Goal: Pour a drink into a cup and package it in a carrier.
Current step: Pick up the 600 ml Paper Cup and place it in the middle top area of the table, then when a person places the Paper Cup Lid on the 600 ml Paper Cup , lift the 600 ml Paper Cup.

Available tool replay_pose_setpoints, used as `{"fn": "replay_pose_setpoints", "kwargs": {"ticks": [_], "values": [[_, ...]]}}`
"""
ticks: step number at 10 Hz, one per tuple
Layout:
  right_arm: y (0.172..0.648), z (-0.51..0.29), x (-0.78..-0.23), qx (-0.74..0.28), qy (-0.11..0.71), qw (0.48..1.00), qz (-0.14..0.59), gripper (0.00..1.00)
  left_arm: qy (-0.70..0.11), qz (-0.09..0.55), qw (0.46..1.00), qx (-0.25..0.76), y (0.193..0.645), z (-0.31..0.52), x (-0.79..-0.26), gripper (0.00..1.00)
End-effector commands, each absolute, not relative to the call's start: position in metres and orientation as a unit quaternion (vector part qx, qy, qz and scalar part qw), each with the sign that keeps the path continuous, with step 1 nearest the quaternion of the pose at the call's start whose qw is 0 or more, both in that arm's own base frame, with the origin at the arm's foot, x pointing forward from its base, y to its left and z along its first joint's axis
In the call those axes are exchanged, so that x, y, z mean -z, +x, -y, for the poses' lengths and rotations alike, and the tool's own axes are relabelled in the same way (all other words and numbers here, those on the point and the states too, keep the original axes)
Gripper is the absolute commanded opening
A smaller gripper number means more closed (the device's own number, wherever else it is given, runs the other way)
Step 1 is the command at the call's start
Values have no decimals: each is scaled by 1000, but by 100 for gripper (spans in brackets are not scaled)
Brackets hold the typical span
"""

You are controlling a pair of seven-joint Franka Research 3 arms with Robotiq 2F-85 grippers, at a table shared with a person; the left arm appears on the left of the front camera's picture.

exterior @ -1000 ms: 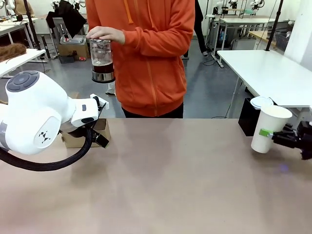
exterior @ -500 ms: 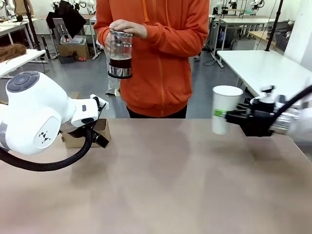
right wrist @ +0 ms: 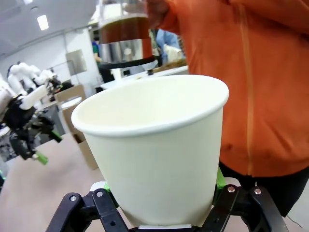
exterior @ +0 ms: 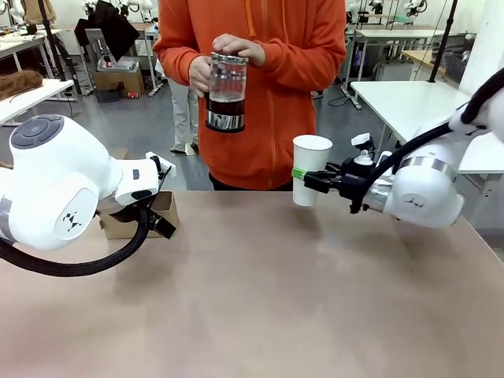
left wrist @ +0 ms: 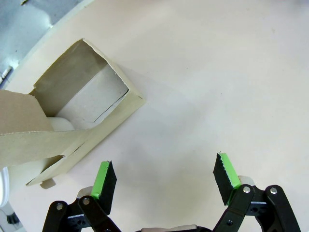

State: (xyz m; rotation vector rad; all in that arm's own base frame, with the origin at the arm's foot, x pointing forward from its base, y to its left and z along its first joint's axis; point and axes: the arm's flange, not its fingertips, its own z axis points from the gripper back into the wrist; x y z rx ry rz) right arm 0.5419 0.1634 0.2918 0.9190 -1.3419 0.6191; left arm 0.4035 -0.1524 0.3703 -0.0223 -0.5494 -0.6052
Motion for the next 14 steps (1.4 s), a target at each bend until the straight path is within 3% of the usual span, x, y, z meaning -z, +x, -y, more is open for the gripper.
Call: {"fn": "replay_pose_setpoints", "kwargs": {"ticks": [1, 5, 14], "values": [[562, -174, -273, -254, 367, 645, 621, 80, -12, 267, 918, 294, 404, 152, -371, 100], [574, -174, -250, -265, 372, 650, 608, 80, -12, 267, 918, 294, 404, 152, -371, 100], [568, -167, -253, -251, 378, 650, 610, 80, -12, 267, 918, 294, 404, 152, -371, 100]]}}
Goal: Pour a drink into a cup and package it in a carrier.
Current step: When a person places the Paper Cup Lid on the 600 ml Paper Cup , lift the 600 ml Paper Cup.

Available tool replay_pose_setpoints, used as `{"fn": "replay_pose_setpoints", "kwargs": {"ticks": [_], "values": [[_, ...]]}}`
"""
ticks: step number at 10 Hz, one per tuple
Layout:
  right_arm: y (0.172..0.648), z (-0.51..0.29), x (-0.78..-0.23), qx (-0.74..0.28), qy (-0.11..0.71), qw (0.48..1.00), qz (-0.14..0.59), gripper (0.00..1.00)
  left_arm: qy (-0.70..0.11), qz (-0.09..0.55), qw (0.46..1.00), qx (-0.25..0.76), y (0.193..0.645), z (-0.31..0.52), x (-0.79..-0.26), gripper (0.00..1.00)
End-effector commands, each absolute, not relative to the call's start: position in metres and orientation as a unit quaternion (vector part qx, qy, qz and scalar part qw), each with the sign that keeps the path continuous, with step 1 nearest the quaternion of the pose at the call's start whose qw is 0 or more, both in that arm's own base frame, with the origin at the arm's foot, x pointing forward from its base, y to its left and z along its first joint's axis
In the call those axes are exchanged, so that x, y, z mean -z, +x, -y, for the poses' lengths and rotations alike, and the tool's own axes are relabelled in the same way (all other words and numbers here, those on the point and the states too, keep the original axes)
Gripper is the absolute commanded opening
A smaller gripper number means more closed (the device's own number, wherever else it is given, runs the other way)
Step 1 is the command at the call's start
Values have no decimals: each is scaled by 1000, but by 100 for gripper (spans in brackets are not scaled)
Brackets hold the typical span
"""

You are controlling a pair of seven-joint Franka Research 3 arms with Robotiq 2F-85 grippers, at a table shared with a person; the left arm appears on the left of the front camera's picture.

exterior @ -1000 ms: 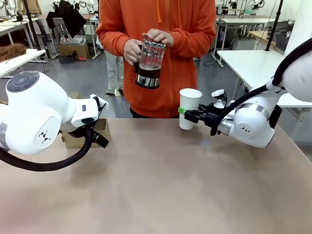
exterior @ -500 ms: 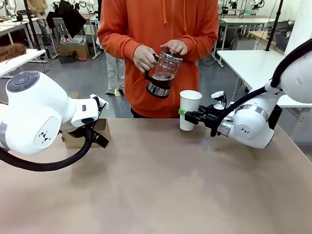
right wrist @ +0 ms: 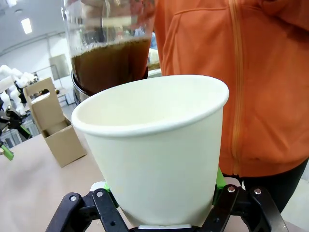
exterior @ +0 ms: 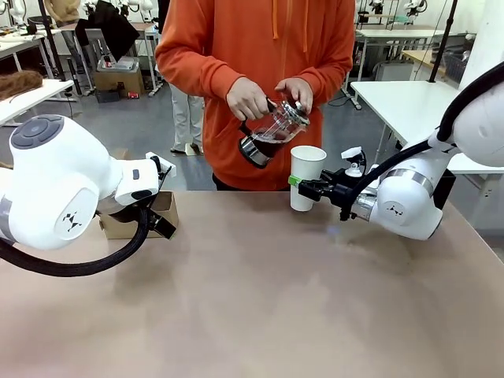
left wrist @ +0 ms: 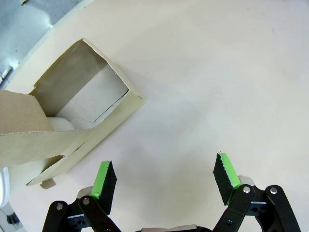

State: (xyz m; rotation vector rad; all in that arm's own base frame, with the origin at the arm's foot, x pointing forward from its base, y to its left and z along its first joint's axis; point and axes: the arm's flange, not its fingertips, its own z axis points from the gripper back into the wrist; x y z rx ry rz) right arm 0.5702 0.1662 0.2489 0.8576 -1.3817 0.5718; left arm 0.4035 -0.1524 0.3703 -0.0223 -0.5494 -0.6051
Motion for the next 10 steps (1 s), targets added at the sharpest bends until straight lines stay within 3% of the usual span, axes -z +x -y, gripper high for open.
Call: {"fn": "replay_pose_setpoints", "kwargs": {"ticks": [1, 10], "values": [[568, -167, -253, -251, 378, 650, 610, 80, -12, 267, 918, 294, 404, 152, -371, 100], [568, -167, -253, -251, 378, 650, 610, 80, -12, 267, 918, 294, 404, 152, -371, 100]]}}
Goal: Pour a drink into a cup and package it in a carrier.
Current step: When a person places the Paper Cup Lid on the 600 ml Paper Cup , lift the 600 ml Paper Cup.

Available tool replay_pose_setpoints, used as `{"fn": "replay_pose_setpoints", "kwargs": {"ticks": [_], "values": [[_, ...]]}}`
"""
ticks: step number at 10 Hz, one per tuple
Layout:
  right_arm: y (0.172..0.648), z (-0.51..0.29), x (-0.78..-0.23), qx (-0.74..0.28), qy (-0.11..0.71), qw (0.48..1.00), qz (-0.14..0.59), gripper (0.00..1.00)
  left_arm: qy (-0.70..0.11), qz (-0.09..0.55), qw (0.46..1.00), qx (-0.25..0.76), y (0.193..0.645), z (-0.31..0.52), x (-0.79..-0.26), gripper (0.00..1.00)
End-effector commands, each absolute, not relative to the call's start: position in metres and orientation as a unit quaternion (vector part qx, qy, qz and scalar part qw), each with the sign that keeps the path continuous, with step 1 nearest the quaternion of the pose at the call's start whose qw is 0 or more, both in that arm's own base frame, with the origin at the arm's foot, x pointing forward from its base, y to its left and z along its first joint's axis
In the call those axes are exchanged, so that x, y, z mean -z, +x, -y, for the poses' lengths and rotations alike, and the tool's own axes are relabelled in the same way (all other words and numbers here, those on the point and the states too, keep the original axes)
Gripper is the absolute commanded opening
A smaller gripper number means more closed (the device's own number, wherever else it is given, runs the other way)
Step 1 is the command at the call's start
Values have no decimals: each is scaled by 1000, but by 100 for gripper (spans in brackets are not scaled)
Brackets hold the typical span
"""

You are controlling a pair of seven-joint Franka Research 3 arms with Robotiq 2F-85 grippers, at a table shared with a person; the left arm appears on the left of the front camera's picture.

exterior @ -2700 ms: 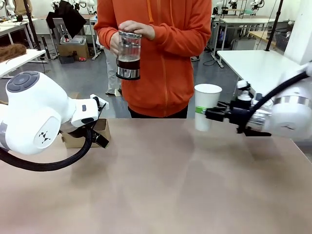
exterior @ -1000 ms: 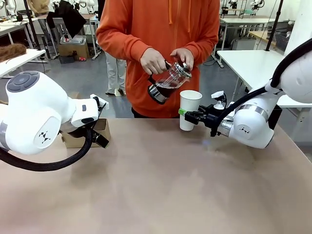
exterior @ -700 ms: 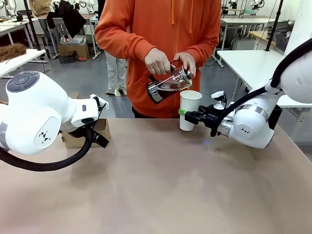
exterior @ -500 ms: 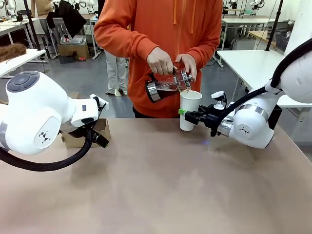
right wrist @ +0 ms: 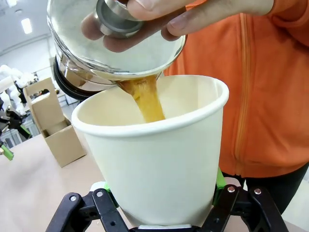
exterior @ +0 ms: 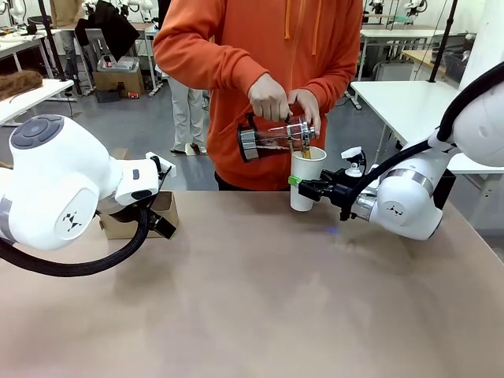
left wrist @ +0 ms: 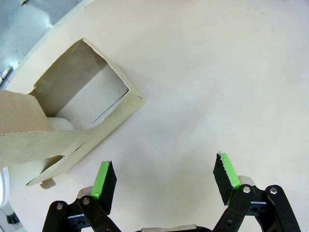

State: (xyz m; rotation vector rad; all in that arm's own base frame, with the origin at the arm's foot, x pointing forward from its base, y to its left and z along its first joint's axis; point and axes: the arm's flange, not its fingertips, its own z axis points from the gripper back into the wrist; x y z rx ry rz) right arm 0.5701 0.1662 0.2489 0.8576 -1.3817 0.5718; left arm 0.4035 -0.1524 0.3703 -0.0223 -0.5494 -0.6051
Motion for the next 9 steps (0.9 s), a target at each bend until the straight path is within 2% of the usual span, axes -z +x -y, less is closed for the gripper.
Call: {"fn": "replay_pose_setpoints", "kwargs": {"ticks": [1, 9], "values": [[568, -167, -253, -251, 378, 650, 610, 80, -12, 267, 918, 294, 404, 152, -371, 100], [568, -167, -253, -251, 378, 650, 610, 80, -12, 267, 918, 294, 404, 152, -371, 100]]}}
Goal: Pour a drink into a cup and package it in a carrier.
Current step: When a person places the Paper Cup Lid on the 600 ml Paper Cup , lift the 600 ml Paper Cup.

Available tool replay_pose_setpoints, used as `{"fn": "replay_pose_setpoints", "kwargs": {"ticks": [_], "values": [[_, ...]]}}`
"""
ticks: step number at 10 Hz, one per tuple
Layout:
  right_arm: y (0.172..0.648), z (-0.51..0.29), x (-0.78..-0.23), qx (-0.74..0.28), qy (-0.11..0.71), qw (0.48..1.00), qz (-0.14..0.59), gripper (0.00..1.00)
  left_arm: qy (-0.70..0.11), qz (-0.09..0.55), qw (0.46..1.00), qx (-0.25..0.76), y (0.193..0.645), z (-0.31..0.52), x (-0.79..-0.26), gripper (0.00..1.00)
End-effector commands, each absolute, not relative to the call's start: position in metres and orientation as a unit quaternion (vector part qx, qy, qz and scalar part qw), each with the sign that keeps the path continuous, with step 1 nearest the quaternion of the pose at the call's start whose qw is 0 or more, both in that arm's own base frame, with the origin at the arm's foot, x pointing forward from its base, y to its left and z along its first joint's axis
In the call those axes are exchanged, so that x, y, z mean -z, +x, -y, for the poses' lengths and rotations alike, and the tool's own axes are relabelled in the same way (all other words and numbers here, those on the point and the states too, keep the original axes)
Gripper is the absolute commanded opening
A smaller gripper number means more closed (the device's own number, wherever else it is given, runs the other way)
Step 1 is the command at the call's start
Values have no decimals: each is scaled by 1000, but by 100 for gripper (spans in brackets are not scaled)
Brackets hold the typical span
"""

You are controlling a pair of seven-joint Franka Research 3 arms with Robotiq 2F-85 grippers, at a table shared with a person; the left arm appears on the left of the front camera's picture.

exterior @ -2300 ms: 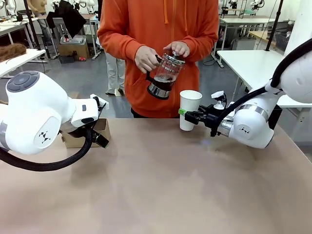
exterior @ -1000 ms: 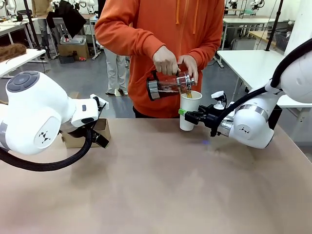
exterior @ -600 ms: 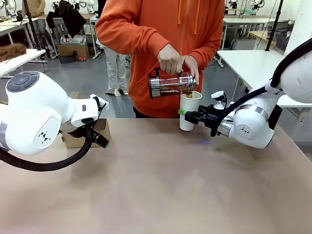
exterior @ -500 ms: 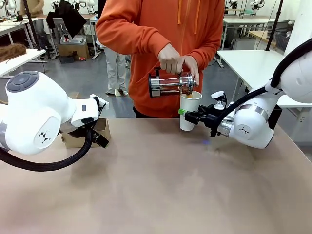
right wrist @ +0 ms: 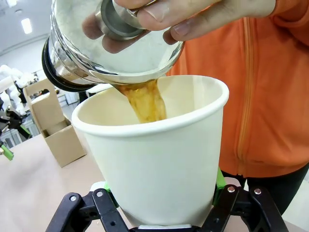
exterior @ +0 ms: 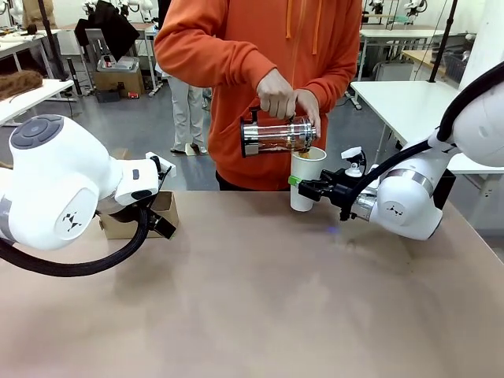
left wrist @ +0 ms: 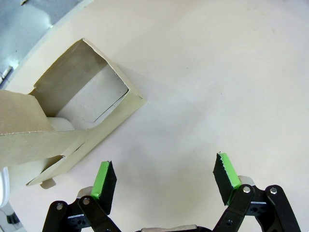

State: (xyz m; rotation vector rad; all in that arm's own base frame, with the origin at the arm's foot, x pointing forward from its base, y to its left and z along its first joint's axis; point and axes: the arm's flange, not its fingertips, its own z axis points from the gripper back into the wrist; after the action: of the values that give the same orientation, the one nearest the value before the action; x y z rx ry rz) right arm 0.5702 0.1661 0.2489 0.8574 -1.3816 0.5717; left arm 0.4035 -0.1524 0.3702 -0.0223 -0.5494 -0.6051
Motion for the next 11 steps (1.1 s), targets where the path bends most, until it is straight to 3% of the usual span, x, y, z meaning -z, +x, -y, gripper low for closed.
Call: {"fn": "replay_pose_setpoints", "kwargs": {"ticks": [1, 11], "values": [[568, -167, -253, -251, 378, 650, 610, 80, -12, 267, 918, 294, 404, 152, -371, 100], [568, -167, -253, -251, 378, 650, 610, 80, -12, 267, 918, 294, 404, 152, -371, 100]]}}
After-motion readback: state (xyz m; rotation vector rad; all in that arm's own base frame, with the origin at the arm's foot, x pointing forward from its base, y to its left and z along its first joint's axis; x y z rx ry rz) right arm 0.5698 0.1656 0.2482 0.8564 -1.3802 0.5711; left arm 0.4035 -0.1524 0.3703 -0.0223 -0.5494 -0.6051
